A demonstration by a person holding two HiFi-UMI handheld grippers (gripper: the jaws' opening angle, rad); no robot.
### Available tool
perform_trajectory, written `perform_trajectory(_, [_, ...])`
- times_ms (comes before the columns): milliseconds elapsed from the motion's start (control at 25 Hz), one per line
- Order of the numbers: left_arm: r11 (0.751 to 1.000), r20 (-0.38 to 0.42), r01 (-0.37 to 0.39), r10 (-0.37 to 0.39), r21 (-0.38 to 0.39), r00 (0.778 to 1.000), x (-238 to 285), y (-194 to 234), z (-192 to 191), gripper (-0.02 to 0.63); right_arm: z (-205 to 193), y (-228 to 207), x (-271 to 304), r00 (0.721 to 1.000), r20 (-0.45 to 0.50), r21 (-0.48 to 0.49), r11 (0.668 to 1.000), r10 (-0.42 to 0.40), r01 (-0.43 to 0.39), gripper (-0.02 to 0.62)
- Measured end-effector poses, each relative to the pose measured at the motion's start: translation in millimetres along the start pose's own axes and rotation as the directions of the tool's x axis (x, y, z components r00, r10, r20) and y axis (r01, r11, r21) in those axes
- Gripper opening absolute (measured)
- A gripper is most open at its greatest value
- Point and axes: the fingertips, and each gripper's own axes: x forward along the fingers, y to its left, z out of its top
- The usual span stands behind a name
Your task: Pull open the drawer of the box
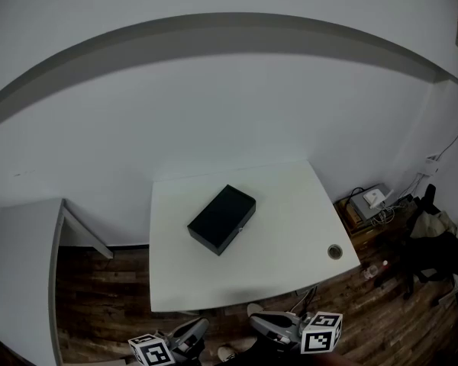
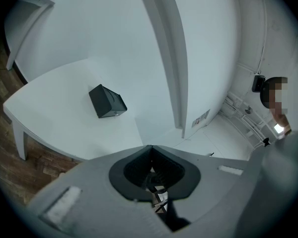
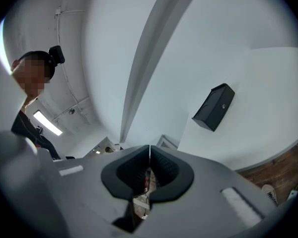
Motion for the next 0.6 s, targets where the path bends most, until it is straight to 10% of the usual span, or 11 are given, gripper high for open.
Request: perform_trajectory(600, [0.957,0.095,-0.288,0.291,-0.041,0.952,70,103,99,0.109,48,-53,1,0.999,-0.032,0.047,0.998,-0.034,0.035,0.029])
